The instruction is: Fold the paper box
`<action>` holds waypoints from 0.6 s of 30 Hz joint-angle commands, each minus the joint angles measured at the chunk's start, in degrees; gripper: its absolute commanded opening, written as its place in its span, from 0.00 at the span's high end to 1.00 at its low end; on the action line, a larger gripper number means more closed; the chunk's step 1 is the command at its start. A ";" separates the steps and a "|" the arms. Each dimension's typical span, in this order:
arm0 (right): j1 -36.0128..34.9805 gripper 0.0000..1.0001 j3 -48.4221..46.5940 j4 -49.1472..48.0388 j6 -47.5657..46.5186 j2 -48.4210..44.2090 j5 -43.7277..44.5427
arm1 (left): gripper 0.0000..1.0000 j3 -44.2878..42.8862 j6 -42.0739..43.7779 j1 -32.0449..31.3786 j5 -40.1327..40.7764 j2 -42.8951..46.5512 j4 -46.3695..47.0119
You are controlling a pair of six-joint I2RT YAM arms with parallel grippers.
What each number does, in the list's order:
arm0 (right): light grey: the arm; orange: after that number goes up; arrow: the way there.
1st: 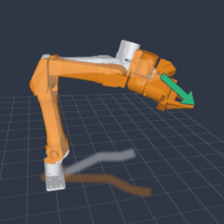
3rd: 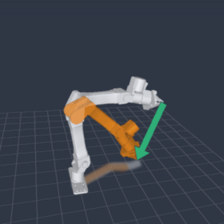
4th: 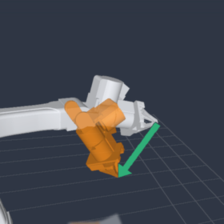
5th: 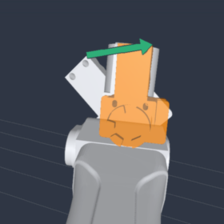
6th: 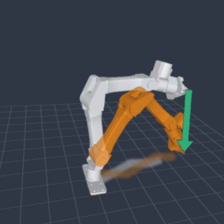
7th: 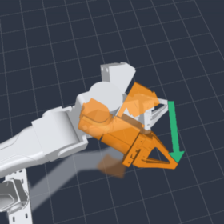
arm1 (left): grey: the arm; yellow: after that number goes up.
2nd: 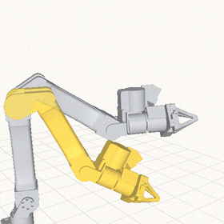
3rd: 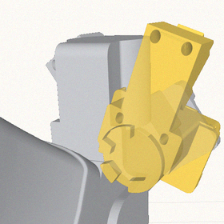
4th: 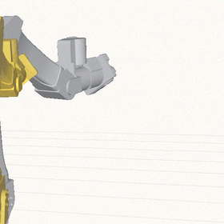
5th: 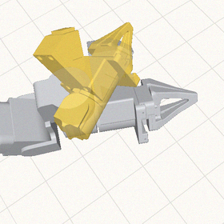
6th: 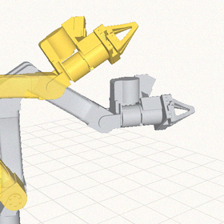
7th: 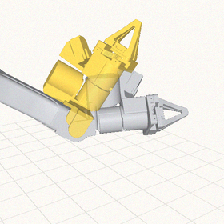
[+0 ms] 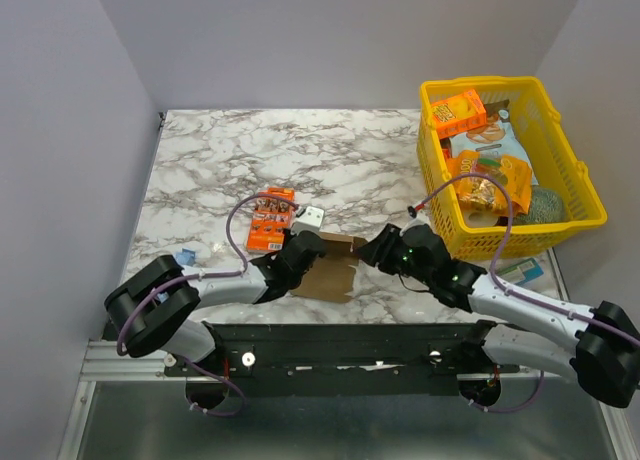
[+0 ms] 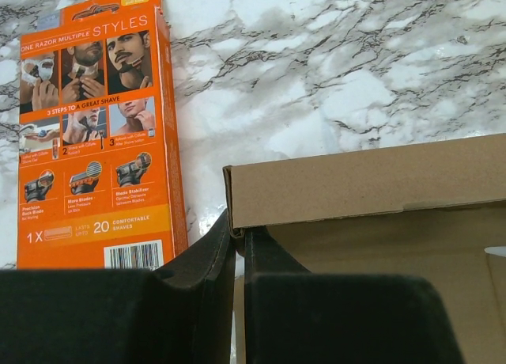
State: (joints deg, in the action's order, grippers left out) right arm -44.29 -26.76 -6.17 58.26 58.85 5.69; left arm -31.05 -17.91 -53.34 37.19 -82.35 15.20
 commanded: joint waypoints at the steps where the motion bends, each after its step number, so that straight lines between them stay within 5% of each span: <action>1: -4.13 0.51 -3.20 9.60 -5.61 3.19 4.94 | 1.00 1.86 -0.28 0.43 -3.00 2.45 -1.14; 18: -4.22 0.47 -12.44 9.78 -3.86 22.79 4.59 | 1.00 5.73 -3.18 5.96 -12.40 8.25 1.67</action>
State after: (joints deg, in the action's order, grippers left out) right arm -48.29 -38.17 2.26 54.37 79.83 7.73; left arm -26.81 -19.49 -49.87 29.43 -76.66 15.57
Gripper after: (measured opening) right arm 0.534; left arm 0.141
